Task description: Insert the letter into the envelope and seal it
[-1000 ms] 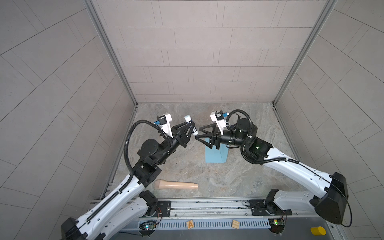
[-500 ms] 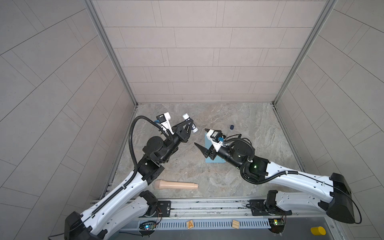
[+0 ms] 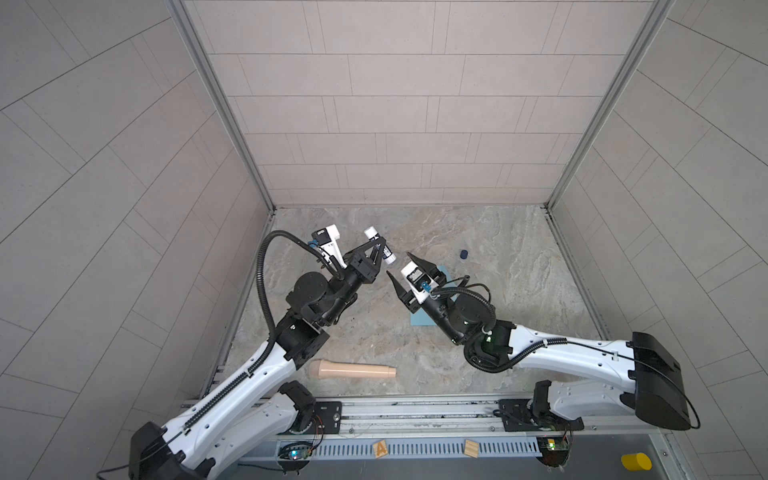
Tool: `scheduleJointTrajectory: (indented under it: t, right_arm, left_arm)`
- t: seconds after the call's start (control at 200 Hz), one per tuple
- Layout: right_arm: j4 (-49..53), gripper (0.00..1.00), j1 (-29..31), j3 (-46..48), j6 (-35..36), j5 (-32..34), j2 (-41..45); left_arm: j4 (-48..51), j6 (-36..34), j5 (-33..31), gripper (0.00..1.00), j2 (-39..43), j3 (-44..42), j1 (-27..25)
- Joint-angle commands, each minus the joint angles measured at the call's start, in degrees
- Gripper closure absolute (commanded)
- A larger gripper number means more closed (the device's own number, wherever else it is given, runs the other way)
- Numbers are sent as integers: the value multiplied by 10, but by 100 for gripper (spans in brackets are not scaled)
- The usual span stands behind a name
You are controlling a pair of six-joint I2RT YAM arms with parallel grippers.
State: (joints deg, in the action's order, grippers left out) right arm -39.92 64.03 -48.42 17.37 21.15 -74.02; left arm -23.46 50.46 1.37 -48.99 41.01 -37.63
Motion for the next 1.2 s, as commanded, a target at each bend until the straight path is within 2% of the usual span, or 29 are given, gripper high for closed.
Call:
scheduleJointTrajectory:
  t: [0.0,0.47,1.196]
  right_arm:
    - [-26,45,6,-20,0,17,-12]
    - [-40,63,11,-44,-14,29,-37]
    - [-32,70,11,-55,-39,36,-50]
  left_arm:
    - [-32,4,1,100,4,5,2]
    - [-30,8,2,100,8,0,2]
    - [-29,8,6,100,14,-1,3]
